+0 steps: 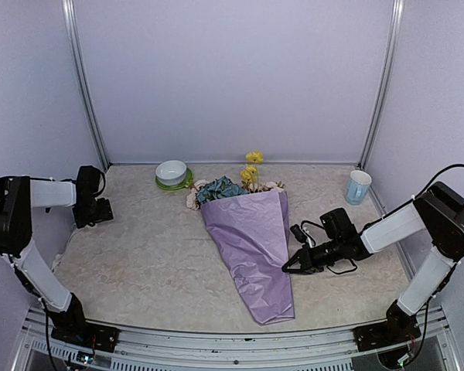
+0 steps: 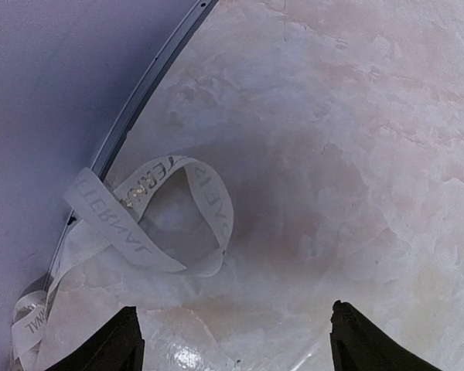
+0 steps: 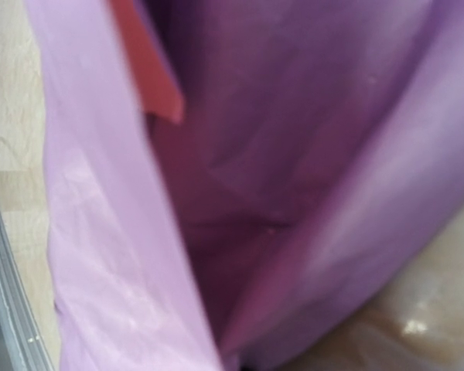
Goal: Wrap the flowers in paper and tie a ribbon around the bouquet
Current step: Pick up the ribbon from the corner of the board.
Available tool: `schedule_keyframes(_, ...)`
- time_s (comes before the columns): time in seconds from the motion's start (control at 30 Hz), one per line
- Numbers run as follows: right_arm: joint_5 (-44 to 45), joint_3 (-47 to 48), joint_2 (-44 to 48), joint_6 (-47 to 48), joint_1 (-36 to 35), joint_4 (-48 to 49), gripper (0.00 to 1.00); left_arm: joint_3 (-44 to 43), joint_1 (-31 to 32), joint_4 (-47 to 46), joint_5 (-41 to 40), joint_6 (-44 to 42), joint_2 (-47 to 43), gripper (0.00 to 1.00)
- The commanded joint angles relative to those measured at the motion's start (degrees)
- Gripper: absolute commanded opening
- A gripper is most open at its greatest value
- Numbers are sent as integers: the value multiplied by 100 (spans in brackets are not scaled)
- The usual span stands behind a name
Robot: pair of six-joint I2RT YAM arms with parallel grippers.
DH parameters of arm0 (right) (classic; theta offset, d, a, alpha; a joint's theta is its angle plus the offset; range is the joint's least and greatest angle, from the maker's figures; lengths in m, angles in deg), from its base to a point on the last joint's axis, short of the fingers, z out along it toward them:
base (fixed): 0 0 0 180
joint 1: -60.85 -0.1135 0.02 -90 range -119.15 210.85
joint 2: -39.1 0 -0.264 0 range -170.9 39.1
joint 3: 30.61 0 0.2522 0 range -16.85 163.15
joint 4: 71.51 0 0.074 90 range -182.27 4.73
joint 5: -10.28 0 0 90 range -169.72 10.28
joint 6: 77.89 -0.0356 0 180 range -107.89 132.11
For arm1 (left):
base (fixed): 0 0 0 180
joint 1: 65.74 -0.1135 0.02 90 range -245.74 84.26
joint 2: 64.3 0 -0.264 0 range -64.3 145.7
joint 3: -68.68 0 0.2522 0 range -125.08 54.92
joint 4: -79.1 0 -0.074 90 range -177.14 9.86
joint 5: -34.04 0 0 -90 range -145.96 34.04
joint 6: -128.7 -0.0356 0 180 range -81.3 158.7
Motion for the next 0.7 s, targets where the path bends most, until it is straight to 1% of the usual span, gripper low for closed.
schedule_keyframes(0.0,-78,27,-105,71,-44,-76,0,-387,-76,-273,-194,-242,425,81)
schedule_keyframes(0.23,-59,-31,-118,74,-44,-113,0,-725,-151,-453,-277,-320,942,82)
schedule_keyframes(0.4,-100,-44,-163,48,-44,-61,0,-667,-432,-566,-18,-218,1232,82)
schedule_keyframes(0.53,-111,-14,-185,69,-44,-87,0,-581,-429,-835,395,-248,1269,82)
schedule_keyframes(0.67,-105,-13,-133,70,-47,-127,0,-750,-407,-802,455,-195,1401,80)
